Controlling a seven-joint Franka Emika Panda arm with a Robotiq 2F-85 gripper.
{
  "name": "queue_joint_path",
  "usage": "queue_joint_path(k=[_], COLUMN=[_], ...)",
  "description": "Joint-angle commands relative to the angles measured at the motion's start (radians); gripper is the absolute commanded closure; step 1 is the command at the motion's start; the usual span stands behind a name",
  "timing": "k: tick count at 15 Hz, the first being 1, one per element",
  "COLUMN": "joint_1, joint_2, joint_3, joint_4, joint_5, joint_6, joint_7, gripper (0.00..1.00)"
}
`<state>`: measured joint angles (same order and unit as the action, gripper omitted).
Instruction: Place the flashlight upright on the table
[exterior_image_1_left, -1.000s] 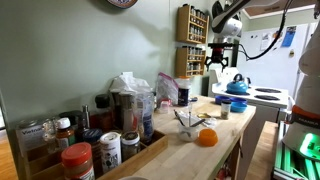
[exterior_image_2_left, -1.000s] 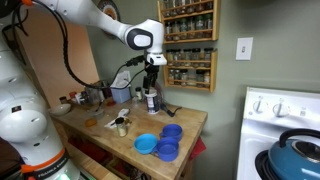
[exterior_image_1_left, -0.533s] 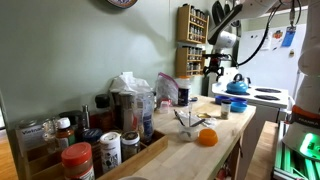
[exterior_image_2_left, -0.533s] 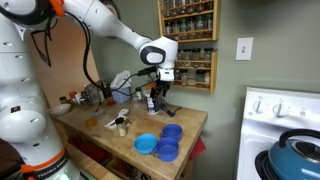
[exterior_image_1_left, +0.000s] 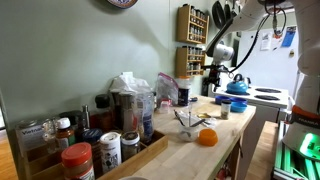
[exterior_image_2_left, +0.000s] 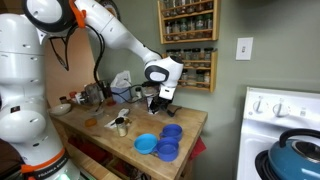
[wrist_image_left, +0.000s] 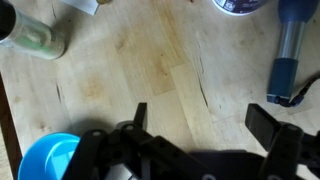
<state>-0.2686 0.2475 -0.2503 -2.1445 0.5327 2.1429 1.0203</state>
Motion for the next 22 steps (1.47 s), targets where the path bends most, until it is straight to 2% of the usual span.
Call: queue_joint_path(k=[1,2,6,10,15,16,19,22], joint_1=[-0.006,-0.028,-0.056,-0.064,-0.041,-0.027,-0.023,-0.005], joint_2=[-0.002,0.009,0.065,0.120,0.128,0.130,0.159,0.186], joint_3=[0.010,0.023,0.019,0.001,-0.017,-0.011,0.014,0.018], joint_4=[0.002,0.014,0.045,0.056,0.044,0.038,0.059,0.073], joint_5=[0.072,0.169,0.431,0.512,0.480,0.533,0.656,0.695], joint_6=[0.032,0.011,-0.047,-0.091,-0.075,0.018,0.092,0.146], joint_7=[-0.037,-0.085,-0.228,-0.318,-0.293,-0.315,-0.350,-0.363], gripper=[0.00,0.00,0.00,0.00,0.00,0.00,0.00,0.00])
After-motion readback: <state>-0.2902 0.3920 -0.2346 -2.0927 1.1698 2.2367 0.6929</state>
